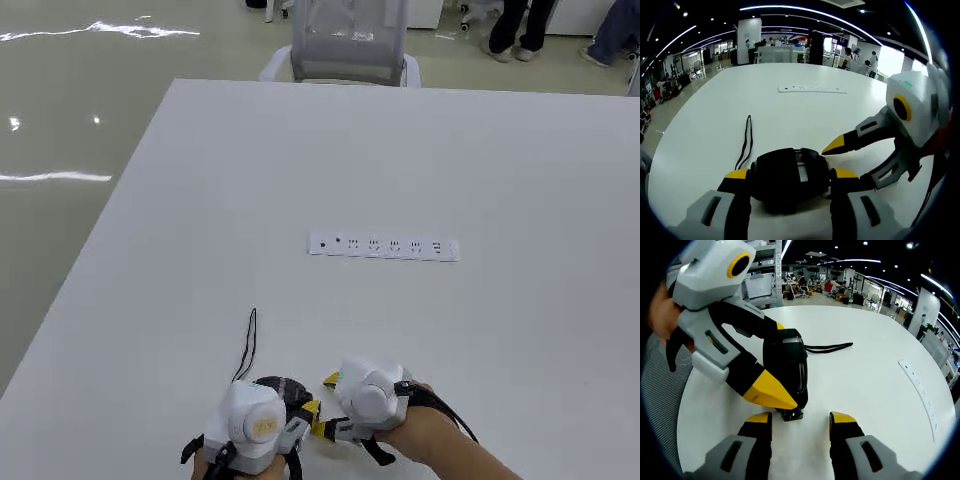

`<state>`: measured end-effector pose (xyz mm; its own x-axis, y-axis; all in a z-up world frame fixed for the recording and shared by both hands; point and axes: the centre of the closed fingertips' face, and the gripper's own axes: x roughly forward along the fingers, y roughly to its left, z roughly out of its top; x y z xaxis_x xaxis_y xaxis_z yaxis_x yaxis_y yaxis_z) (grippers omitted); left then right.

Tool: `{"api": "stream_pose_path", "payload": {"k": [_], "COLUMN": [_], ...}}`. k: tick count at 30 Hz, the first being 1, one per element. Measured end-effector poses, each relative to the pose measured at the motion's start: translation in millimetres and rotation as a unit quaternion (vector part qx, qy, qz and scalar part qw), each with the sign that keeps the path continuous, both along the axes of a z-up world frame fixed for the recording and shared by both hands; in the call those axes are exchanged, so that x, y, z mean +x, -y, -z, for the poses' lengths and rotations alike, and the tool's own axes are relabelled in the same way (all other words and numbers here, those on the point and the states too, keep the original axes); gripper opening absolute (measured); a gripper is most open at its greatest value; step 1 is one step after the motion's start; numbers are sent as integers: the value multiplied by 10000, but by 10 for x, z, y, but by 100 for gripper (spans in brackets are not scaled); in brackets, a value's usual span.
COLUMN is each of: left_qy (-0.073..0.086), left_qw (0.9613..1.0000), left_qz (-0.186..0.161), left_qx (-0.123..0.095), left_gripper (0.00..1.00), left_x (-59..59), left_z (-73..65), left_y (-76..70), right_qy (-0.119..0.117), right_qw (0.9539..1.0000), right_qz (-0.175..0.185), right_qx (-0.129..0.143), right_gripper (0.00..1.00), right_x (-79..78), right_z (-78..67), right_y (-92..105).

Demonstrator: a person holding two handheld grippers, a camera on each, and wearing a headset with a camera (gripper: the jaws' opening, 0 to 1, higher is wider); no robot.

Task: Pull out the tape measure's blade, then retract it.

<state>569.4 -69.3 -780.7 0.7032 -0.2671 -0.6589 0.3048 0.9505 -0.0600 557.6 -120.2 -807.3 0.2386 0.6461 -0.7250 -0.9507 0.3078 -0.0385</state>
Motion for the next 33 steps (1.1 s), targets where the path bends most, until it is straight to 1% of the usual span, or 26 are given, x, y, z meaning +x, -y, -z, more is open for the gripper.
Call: {"api": "stream_pose_path", "payload": {"k": [1,3,4,5,7,9,10,11,12,13,15,17,18,19,20,21,22,23,26,28,29,30,33], "left_qy": [-13,-31,-45,-53,-39,24,67,228,280,334,355,397,384,242,293,344,451,428,389,484,505,531,580], "left_qw": [10000,9999,9998,9997,9996,9994,9991,9983,9980,9974,9965,9951,9937,9908,9917,9913,9896,9896,9886,9869,9863,9857,9844], "left_qz": [55,131,175,213,256,255,246,354,445,584,676,753,836,1024,1016,1065,1166,1163,1257,1408,1454,1486,1538], "left_qx": [-22,-47,-64,-88,-149,-234,-334,-413,-339,-271,-353,-502,-637,-854,-729,-688,-705,-737,-732,-621,-594,-599,-620], "left_gripper": [61,61,61,61,61,64,65,68,71,74,79,88,90,86,83,87,93,99,99,99,99,99,99], "left_x": [-5,-10,-16,-17,-19,-12,-4,15,7,-5,-24,-38,-65,-141,-142,-148,-168,-201,-306,-389,-420,-464,-596], "left_z": [-4,3,4,5,-32,-80,-110,-169,-190,-205,-242,-289,-304,-297,-290,-292,-319,-327,-358,-394,-401,-430,-507], "left_y": [6,5,5,2,-18,-55,-67,-61,-76,-101,-129,-180,-180,-141,-204,-219,-235,-268,-351,-392,-412,-435,-540], "right_qy": [-22,0,-38,-51,-55,-99,-108,-20,94,148,54,110,128,109,53,28,109,162,222,298,311,313,484], "right_qw": [10000,9996,9991,9988,9984,9975,9971,9967,9964,9952,9940,9934,9927,9916,9902,9893,9880,9869,9836,9807,9797,9784,9747], "right_qz": [85,281,421,467,550,671,718,787,824,921,1040,1112,1168,1260,1368,1438,1523,1581,1761,1890,1935,1994,2091], "right_qx": [9,30,93,118,139,204,211,174,198,291,338,275,272,286,260,239,249,283,328,393,423,455,618], "right_gripper": [48,64,71,78,83,89,91,93,94,95,96,100,100,100,100,100,100,100,100,100,100,100,100], "right_x": [14,54,67,73,69,54,42,54,74,77,44,2,-14,-32,-56,-71,-88,-115,-195,-243,-269,-300,-414], "right_z": [-9,-22,-37,-52,-86,-118,-139,-155,-181,-232,-262,-319,-343,-364,-365,-369,-411,-444,-517,-574,-589,-601,-713], "right_y": [18,52,64,76,105,125,138,171,184,195,210,243,264,293,335,366,420,463,584,662,691,724,818]}}
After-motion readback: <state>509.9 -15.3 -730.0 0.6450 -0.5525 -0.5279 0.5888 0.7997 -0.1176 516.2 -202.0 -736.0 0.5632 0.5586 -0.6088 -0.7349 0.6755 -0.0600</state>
